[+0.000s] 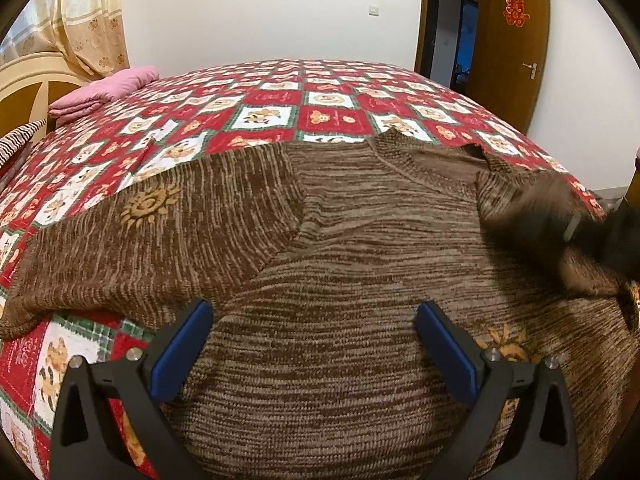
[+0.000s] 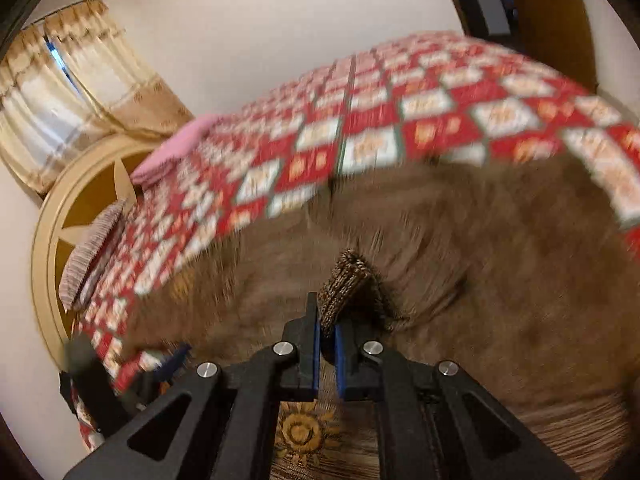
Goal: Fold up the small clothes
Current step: 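Grasp the sweater sleeve with the right gripper and fold it across the body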
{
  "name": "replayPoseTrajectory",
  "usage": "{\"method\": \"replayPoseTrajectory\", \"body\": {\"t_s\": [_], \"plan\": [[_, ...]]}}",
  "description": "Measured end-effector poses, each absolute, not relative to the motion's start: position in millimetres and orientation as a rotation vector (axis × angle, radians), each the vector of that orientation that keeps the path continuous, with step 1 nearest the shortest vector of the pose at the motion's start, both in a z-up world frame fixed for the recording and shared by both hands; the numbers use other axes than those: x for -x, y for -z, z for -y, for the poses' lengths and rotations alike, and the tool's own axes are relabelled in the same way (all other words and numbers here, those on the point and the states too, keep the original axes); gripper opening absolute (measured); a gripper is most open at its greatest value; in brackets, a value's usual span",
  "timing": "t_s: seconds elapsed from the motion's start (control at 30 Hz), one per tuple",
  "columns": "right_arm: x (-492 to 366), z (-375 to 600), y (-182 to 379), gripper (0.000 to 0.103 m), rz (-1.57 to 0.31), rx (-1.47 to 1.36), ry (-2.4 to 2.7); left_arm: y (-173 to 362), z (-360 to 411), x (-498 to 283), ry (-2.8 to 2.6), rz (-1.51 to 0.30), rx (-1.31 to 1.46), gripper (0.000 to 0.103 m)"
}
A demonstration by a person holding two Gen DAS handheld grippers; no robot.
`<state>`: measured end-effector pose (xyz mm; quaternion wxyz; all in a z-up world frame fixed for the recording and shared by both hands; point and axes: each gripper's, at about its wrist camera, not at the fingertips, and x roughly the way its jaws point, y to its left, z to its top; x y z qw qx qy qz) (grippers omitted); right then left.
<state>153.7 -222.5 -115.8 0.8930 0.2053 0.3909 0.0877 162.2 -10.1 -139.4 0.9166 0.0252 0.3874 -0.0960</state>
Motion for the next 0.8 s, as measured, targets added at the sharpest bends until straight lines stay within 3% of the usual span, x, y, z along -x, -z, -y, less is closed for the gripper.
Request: {"method": "replayPoseTrajectory", "body": {"t_s": [0.1, 0.33, 0.4, 0.47, 0.6, 0.7, 0.8], "plan": [[-156, 213, 145, 0.008, -0.937, -0.431, -0.203, 140, 11, -162, 0.198, -0.797, -0.053, 0.103], [-121, 262, 105, 0.012, -0.793, -0.471, -0.218, 140, 10, -161, 0.198, -0.797, -0.055, 0.103], [-112, 281, 92, 0.026, -0.753, -0.46, -0.183, 140, 10, -162, 0.198, -0.797, -0.056, 0.103], [-101, 310, 77, 0.063, -0.704, -0.45, -0.12, 140, 11, -162, 0.197, -0.797, -0.057, 0.103], [-106, 366, 67, 0.064, -0.676, -0.432, 0.11, 141, 11, -162, 0.193, -0.796, -0.064, 0.103], [-130, 406, 87, 0.056, -0.755, -0.492, 0.163, 141, 11, -163, 0.192, -0.796, -0.067, 0.103], [-162, 435, 112, 0.055, -0.823, -0.661, 0.086, 141, 11, -163, 0.191, -0.796, -0.068, 0.103]]}}
